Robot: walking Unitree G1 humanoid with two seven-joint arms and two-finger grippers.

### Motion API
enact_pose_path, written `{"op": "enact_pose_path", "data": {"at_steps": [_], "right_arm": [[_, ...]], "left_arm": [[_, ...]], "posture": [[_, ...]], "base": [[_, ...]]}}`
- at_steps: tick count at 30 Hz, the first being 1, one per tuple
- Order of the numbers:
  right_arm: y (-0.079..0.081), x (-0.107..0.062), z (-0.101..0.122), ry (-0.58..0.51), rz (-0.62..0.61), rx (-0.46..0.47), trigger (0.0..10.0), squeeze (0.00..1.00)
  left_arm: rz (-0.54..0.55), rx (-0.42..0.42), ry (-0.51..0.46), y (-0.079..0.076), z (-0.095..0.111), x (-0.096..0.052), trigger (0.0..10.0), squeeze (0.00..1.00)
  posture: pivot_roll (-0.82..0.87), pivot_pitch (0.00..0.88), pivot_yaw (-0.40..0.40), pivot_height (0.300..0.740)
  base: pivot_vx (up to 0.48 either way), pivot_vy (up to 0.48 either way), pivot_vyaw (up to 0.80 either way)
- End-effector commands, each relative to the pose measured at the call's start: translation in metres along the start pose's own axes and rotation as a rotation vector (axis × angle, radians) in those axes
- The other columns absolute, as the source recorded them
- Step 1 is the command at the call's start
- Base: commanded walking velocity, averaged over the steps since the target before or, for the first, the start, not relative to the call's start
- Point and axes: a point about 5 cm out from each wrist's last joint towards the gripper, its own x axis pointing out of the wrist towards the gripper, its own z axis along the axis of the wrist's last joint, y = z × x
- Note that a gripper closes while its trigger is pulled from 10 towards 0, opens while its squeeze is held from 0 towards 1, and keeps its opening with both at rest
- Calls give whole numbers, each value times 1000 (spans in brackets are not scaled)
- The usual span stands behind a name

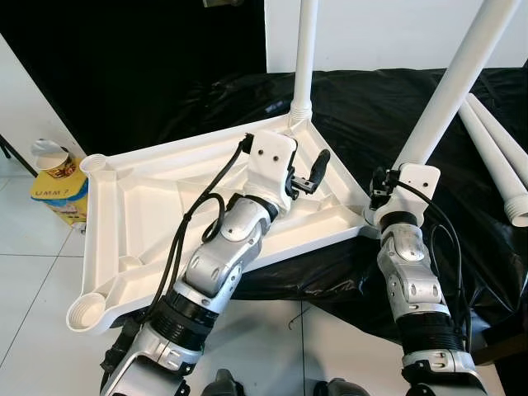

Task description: Building children table

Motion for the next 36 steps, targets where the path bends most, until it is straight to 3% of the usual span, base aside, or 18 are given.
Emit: {"op": "enact_pose_path", "data": {"at_steps": [1,6,12,19,31,32,36], "right_arm": [[-2,-7,-20,88,15,-9,10000,0],[-1,-15,-26,88,77,-37,10000,0],[-3,-30,-37,44,246,-108,10000,0],[-6,-35,-43,45,322,-144,10000,0],[-5,-30,-52,145,349,-95,10000,0],[-4,-28,-53,189,328,-50,10000,0],[-4,-27,-53,219,313,-8,10000,0]], "left_arm": [[-165,16,4,-11,-4,-3,10000,0],[-184,23,1,-14,-4,-5,10000,0],[-179,37,-3,-13,-4,-6,10000,0],[-170,43,-4,-12,-4,-6,10000,0],[-170,56,-8,-10,-3,-6,10000,0],[-171,58,-11,-10,-2,-6,10000,0],[-173,59,-13,-11,-1,-6,10000,0]], "posture": [[8,103,63,740],[8,104,61,740],[11,108,54,740],[13,109,53,740],[17,108,57,740],[15,107,56,740],[14,110,54,740]], "base": [[0,0,0],[0,0,0],[0,0,0],[0,0,0],[0,0,0],[0,0,0],[0,0,0]]}}
